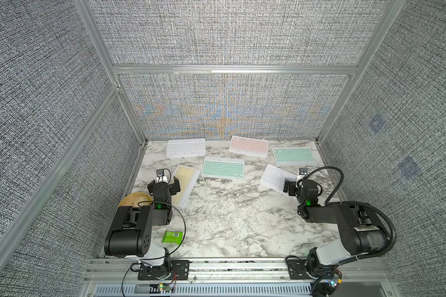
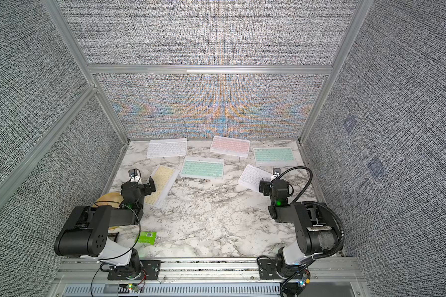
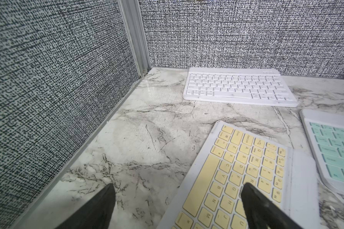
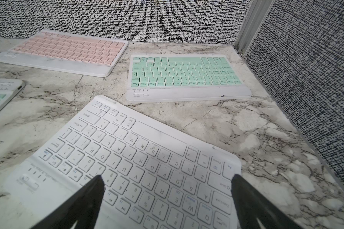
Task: Stack the numeric keypads
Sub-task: Move the numeric keypad to the center of the board.
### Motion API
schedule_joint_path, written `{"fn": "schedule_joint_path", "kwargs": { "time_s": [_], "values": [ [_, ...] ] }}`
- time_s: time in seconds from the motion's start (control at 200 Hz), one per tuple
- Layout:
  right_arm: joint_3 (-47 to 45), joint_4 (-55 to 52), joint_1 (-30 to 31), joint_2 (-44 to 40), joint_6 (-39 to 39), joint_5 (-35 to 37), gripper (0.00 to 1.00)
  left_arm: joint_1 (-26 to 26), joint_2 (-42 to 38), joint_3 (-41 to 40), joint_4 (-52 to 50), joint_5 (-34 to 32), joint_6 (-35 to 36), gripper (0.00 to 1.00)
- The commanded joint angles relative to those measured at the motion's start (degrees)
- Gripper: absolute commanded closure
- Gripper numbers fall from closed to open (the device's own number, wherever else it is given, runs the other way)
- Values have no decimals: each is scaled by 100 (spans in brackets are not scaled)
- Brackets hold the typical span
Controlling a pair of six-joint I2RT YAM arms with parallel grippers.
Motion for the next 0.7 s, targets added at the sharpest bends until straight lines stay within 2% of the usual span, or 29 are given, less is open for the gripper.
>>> {"fn": "schedule_joint_path", "kwargs": {
  "time_s": [0.0, 0.43, 0.485, 0.585, 0.695],
  "values": [
    [-10, 183, 7, -14, 12, 20, 1, 7, -7, 8, 161, -1, 27, 1],
    [-7, 240, 10, -36, -8, -26, 1, 2, -26, -9, 164, -1, 18, 1],
    [259, -451, 25, -295, -113, -261, 1, 0, -51, -33, 251, -19, 87, 1],
    [1082, -2358, 66, -821, -302, -611, 1, 0, -618, 24, -376, -15, 71, 1],
    [1381, -3046, 291, -1304, -86, -535, 1, -9, -1661, 185, -1439, 282, 211, 1]
  ]
}}
